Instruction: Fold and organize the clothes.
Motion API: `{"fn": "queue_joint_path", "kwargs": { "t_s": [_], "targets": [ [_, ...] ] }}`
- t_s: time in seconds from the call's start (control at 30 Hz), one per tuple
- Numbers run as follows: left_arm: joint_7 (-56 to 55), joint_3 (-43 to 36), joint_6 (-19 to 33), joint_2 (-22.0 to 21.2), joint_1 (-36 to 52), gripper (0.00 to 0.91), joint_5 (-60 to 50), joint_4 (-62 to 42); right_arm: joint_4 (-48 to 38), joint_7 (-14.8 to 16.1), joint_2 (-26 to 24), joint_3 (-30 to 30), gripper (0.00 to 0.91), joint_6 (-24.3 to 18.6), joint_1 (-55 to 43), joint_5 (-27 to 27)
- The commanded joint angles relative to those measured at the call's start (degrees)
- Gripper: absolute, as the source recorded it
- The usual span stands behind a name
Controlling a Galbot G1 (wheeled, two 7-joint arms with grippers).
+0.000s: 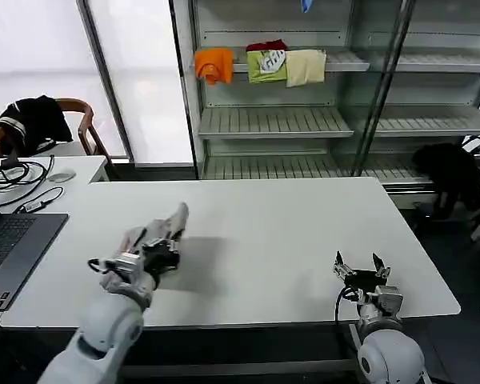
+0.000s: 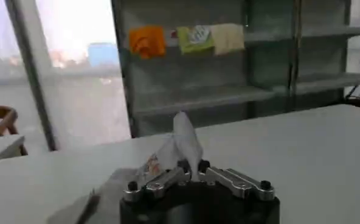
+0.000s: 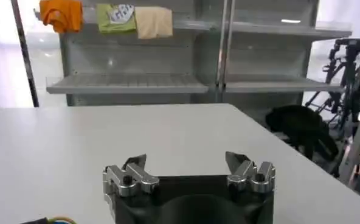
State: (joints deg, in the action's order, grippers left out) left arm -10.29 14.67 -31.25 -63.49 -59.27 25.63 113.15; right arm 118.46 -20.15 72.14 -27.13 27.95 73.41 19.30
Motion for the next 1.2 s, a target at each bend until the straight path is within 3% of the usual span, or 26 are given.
{"fn": "queue_joint_path", "kwargs": {
  "t_s": [0.03,0.07,0.1,0.13,0.4,0.57,0.7,0.8,0.87,1.0,1.2],
  "targets": [
    [-2.24,-13.67,-0.58,-8.35,6.72,0.03,-3.32,-5.62,-1.62,0.32,1.09,0.55,0.907,0.34,-0.96,-1.37],
    [-1.85,-13.95,-0.44,-8.73,7.11,0.121,-2.75,-5.98,-1.97,0.38,1.13,0.69,0.907,0.27,-1.13,-1.42],
    [-1.71,-14.24,-0.43,-9.44,7.56,0.877,-2.14,-6.52,-2.11,0.45,1.13,0.75,0.907,0.24,-1.21,-1.4],
    [-1.37,-14.35,0.16,-9.92,7.81,0.907,-2.13,-7.29,-2.47,0.62,1.2,0.86,0.907,0.24,-1.47,-1.4],
    [-1.27,-15.2,1.6,-12.97,9.14,0.907,1.51,-7.38,-4.67,1.59,1.5,1.69,0.907,0.27,-3.0,-1.02],
    [-2.25,-14.31,2.14,-13.65,8.42,0.907,3.23,-5.21,-5.59,1.17,2.66,2.94,0.907,0.21,-4.41,2.37],
    [-4.25,-9.78,1.17,-11.35,7.2,0.907,1.27,-3.68,-4.3,0.34,2.9,4.74,0.907,0.39,-5.63,12.01],
    [-5.08,-6.53,0.45,-8.25,6.12,0.907,-1.97,-2.21,-3.98,-0.2,3.04,6.69,0.907,0.76,-6.58,15.71],
    [-5.29,-4.46,-0.2,-6.5,5.4,0.907,-2.71,-1.11,-3.57,-2.17,3.86,9.79,0.907,2.11,-8.75,21.35],
    [-5.38,1.45,-1.12,-2.19,3.09,0.907,-3.47,0.81,-4.33,-4.98,5.67,13.53,0.907,4.25,-12.1,25.73],
    [-5.71,8.89,-1.1,2.43,-0.28,0.907,-1.95,1.96,-8.03,-8.73,8.71,19.95,0.907,5.15,-18.47,25.39]
  ]
}}
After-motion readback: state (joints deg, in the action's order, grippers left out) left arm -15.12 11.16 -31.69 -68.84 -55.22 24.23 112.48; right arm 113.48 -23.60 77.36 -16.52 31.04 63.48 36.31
